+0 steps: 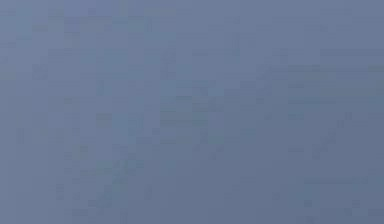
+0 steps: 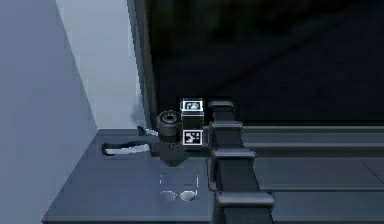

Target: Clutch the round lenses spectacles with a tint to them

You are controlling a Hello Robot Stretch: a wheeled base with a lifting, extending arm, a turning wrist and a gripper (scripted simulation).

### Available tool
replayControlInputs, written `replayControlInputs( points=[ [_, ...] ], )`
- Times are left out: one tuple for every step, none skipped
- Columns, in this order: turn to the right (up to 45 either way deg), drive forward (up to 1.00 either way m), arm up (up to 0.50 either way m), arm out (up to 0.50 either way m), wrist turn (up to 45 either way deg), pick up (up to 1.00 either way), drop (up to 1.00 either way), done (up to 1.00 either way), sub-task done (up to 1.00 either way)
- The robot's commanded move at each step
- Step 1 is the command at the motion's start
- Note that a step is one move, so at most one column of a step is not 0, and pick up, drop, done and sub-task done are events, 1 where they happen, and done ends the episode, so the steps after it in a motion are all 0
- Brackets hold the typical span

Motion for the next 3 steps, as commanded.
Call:
replayControlInputs(
  points=[
    [0.0,0.0,0.0,0.0,33.0,0.0,0.0,0.0,0.0],
    [0.0,0.0,-0.3,0.0,0.0,0.0,0.0,0.0,0.0],
    [0.0,0.0,0.0,0.0,0.0,1.0,0.0,0.0,0.0]
  ],
)
